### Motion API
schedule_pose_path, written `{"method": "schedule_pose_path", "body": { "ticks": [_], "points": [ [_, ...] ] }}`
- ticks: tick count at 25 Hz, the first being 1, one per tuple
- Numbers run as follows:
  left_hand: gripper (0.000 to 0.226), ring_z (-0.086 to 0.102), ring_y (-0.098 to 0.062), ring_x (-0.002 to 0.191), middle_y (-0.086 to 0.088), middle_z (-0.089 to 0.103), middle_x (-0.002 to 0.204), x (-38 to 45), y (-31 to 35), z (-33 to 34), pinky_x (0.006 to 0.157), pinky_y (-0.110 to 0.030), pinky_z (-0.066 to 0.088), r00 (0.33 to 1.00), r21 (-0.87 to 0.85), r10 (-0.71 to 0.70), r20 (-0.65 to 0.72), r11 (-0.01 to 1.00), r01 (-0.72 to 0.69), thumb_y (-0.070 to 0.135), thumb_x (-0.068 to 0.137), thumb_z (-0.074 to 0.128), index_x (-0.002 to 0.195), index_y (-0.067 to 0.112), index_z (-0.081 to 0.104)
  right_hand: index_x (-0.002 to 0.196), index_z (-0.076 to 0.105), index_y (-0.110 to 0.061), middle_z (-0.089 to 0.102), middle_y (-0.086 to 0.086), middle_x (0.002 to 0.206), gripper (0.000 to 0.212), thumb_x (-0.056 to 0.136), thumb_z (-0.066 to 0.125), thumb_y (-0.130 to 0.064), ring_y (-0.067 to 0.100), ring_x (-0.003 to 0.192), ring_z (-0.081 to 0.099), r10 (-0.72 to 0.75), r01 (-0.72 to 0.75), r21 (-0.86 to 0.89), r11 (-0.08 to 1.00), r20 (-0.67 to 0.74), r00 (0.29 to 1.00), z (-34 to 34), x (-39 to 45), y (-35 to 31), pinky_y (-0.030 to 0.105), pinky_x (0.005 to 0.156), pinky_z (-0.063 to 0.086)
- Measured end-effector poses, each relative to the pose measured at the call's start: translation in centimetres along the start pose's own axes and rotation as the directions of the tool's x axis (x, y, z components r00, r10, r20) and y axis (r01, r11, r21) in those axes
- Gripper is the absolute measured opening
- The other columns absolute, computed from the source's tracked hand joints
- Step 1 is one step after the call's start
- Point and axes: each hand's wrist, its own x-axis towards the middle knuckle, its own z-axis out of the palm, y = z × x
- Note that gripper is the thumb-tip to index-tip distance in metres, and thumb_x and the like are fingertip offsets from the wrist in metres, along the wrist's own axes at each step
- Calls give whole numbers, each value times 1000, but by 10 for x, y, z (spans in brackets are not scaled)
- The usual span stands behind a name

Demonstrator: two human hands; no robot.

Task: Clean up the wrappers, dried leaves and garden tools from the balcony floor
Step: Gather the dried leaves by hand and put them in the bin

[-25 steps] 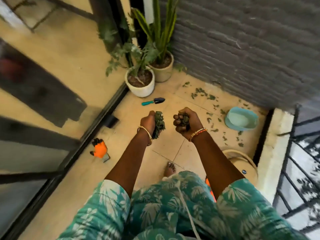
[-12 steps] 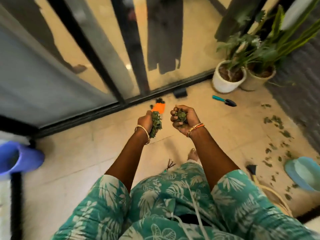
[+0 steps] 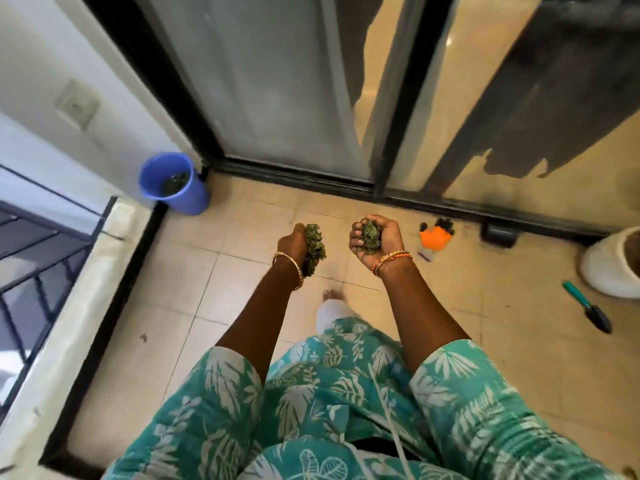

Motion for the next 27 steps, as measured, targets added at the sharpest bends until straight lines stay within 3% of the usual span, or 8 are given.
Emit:
{"method": "schedule_pose_path", "body": {
  "ticks": [2,6,10,13,17,21,27],
  "points": [
    [35,46,-16,31,-7,54,50,31,13,-28,34,-11,32,999,-75,-30,-37,997,27,29,97,38,78,7,58,48,53,-10,51,3,54,22,69,49,-15,13,45,47,37,-37,-40,999,-20,999,34,34,15,14,42,34],
    [40,41,-13,25,-2,51,37,92,49,-74,34,-9,28,989,-189,-111,-97,978,91,27,98,36,67,13,58,55,50,-10,51,5,55,32,85,42,-15,15,47,48,127,-131,-73,989,-64,990,93,112,39,15,42,36],
    [40,41,-13,24,-5,53,43,147,103,-114,32,-9,26,980,-177,-138,-145,978,111,25,97,37,68,11,60,59,48,-10,48,5,59,14,72,49,-13,14,50,45,241,-240,-105,965,-4,971,170,173,59,17,41,34],
    [40,42,-15,28,-5,56,44,181,134,-150,35,-12,29,972,-204,-153,-178,972,116,28,94,38,66,12,62,57,49,-10,48,4,59,15,71,49,-14,13,51,44,291,-285,-152,946,19,956,224,213,71,18,40,33],
    [39,47,-21,41,-2,55,40,226,153,-200,42,-18,32,962,-358,-179,-206,929,96,30,94,39,67,13,61,58,47,-11,48,4,56,16,73,49,-13,14,47,45,309,-302,-178,936,10,951,278,261,88,16,41,32],
    [35,44,-15,29,-1,52,39,300,181,-280,35,-10,28,957,-435,-203,-206,895,96,30,94,40,68,16,59,62,40,-15,45,2,50,13,70,49,-16,12,41,42,318,-312,-255,915,-18,948,340,332,138,14,39,30],
    [35,43,-18,32,-3,50,42,424,200,-395,36,-15,28,955,-341,-274,-115,914,221,34,90,44,67,12,59,49,47,-12,45,2,50,29,78,47,-15,11,42,42,295,-315,-197,928,-124,947,402,430,221,14,38,29]
  ]
}}
